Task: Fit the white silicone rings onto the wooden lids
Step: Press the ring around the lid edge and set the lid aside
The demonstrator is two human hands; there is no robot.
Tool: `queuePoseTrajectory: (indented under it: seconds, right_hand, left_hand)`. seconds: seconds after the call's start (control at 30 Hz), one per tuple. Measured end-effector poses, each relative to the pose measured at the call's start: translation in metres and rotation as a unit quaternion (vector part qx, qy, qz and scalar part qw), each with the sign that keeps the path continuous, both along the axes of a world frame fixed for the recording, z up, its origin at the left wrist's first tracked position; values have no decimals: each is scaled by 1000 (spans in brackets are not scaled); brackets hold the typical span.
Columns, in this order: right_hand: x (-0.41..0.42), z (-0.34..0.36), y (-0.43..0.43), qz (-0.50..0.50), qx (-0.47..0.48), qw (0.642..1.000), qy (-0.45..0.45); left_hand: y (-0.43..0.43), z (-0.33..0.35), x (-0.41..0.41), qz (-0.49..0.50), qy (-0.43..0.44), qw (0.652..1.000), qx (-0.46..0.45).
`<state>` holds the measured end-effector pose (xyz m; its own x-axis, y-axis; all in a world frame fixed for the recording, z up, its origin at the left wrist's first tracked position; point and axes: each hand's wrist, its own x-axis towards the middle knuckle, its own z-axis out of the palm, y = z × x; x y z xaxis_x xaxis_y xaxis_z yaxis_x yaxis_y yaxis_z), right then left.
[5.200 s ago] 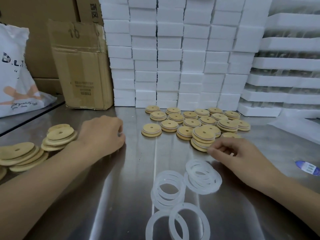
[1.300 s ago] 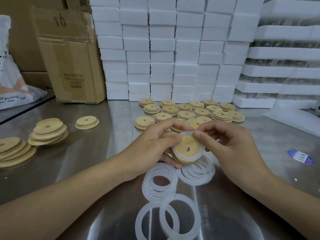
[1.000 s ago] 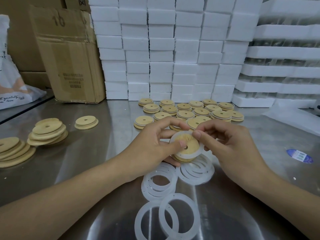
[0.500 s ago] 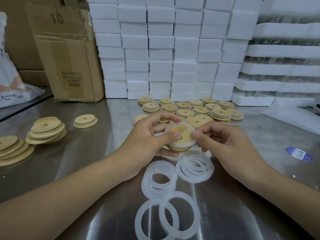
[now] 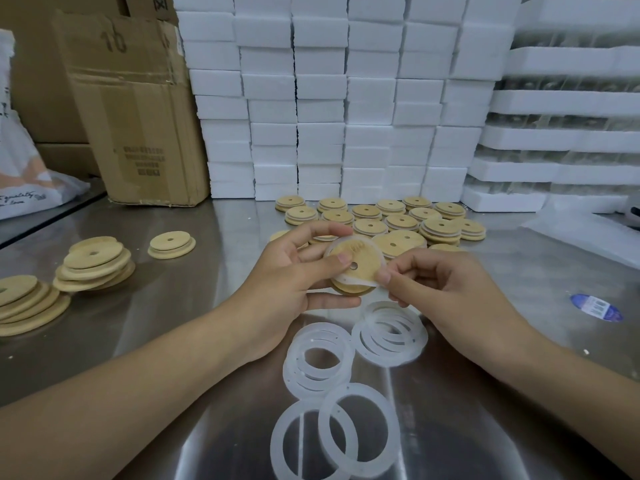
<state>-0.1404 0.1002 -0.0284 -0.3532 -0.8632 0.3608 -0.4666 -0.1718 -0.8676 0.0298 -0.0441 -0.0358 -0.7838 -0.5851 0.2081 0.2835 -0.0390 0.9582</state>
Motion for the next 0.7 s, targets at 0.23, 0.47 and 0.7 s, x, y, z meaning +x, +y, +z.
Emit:
queuePoseTrajectory:
  seconds: [0.23, 0.47, 0.7]
  right_hand:
    - [0, 1, -3, 23, 18, 999, -40]
    - [0, 0, -5, 32, 1, 999, -43]
    - [13, -5, 2, 39, 53, 998, 11]
  left_hand:
    - [1, 0, -1, 29, 16, 999, 18]
    - [5, 1, -4, 26, 53, 994, 92]
    - [-1, 12, -11, 48, 110, 984, 129]
